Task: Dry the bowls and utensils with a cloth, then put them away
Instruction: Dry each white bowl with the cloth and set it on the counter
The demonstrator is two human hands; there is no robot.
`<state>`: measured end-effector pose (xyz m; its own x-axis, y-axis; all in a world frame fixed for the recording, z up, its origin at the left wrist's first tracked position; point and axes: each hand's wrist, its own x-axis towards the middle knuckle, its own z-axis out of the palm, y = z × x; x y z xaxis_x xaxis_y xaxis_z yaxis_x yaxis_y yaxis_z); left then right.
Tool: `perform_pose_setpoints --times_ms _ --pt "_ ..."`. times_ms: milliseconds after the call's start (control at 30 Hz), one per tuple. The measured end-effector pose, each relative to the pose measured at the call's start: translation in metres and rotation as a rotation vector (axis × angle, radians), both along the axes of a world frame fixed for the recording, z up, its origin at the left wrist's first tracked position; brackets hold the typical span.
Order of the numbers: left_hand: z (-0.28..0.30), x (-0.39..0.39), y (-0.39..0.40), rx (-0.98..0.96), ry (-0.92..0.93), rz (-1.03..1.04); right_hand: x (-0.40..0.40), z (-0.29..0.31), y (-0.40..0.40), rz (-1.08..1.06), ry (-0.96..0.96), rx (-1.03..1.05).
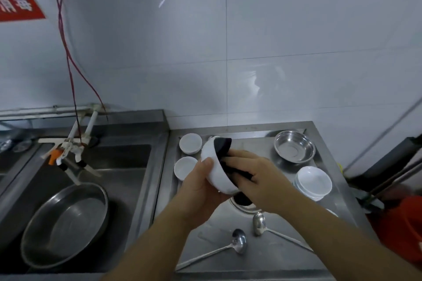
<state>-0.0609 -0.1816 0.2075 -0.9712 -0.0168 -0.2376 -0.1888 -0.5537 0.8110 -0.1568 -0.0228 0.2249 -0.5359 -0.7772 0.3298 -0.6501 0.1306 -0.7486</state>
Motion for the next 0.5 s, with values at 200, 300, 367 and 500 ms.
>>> perform_pose_setpoints --times_ms 200,300,367,500 --pt "0.007 0.004 -0.026 0.037 -0.005 0.086 0.007 0.03 -0.036 -0.052 0.329 0.243" --pt "0.012 0.004 -0.046 -0.106 0.015 0.157 0.019 0.044 -0.06 -0.107 0.272 0.391" --pt "0.012 0.005 -0.061 -0.199 0.038 0.173 0.026 0.056 -0.078 -0.154 0.178 0.52" --pt "0.014 0.01 -0.088 -0.402 0.126 0.135 0.029 0.08 -0.097 -0.187 -0.161 0.621"
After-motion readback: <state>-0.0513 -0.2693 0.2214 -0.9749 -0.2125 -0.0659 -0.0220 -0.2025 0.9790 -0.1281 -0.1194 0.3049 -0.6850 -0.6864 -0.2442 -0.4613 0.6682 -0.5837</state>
